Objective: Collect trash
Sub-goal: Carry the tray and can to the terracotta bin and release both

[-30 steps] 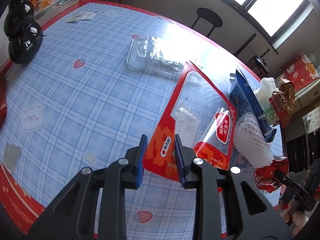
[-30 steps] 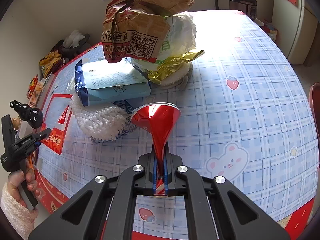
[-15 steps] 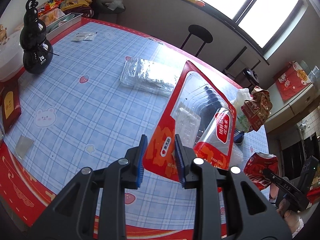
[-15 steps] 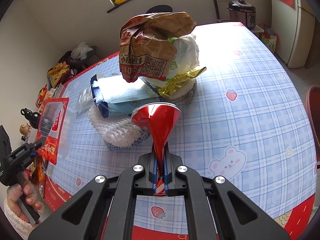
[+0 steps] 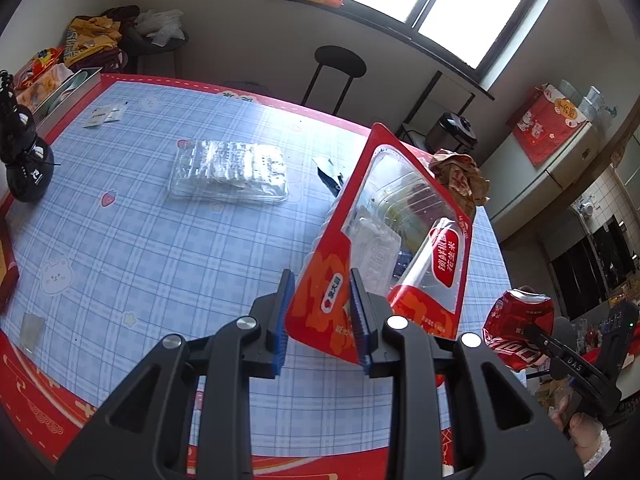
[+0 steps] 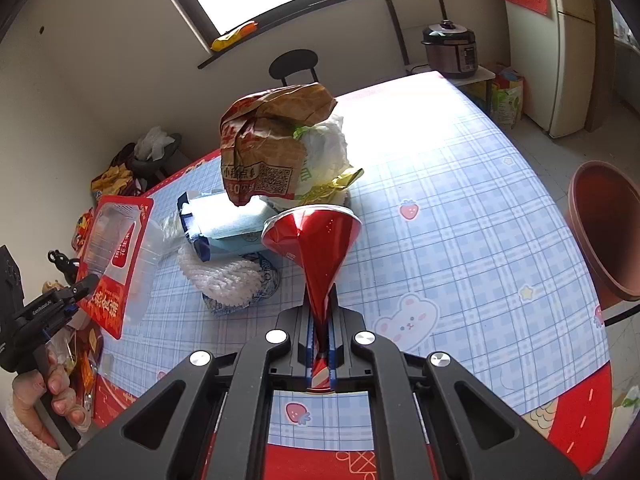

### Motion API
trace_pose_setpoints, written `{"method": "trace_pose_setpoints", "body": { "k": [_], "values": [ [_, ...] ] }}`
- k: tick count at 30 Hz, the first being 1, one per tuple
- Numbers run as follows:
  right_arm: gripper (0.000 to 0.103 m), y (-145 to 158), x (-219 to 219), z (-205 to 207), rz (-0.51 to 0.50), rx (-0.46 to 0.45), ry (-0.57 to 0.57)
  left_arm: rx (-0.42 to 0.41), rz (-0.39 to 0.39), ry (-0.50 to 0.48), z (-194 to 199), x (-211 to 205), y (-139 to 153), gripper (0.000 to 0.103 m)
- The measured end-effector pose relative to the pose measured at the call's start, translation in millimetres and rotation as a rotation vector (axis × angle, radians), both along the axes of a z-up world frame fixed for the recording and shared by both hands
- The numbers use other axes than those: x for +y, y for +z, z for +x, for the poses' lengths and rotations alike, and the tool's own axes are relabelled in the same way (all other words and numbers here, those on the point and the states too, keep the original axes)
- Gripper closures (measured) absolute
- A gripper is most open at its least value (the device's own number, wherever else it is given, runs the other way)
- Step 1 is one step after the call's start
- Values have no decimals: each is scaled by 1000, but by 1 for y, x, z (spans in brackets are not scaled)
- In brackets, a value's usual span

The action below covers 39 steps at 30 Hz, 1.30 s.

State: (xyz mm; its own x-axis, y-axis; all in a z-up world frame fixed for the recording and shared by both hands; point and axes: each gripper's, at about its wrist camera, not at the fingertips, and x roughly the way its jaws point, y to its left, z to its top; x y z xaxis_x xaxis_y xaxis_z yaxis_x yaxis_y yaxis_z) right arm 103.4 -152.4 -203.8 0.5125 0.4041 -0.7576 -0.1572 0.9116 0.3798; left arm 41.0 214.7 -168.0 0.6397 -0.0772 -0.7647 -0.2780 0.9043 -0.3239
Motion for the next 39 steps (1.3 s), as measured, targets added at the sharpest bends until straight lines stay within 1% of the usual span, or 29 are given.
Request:
{"method": "trace_pose_setpoints", "body": {
  "k": [6, 11, 17, 21, 28, 34, 39],
  "values": [
    [97, 8, -34, -4, -7, -18, -72, -15, 5, -77, 20, -32, 4, 73],
    [97, 10, -66, -4, -1, -32, -119, -11, 49, -138, 34, -62, 7, 73],
    [97, 10, -104, 6, 14, -34, -117, -14, 79, -161, 44, -100, 12, 73],
    [97, 16, -137, 11, 39, -53, -116, -8, 86, -165, 51, -135, 15, 73],
    [97, 25, -217, 11, 47, -89, -163, -3, 123, -252, 76, -226, 17, 73],
    [97, 27, -297, 0, 46, -101, -260, 4, 132, -392, 110, -326, 9, 73],
    [97, 18, -359, -13, 35, -85, -353, 26, 120, -506, 141, -412, -11, 73]
  ]
}}
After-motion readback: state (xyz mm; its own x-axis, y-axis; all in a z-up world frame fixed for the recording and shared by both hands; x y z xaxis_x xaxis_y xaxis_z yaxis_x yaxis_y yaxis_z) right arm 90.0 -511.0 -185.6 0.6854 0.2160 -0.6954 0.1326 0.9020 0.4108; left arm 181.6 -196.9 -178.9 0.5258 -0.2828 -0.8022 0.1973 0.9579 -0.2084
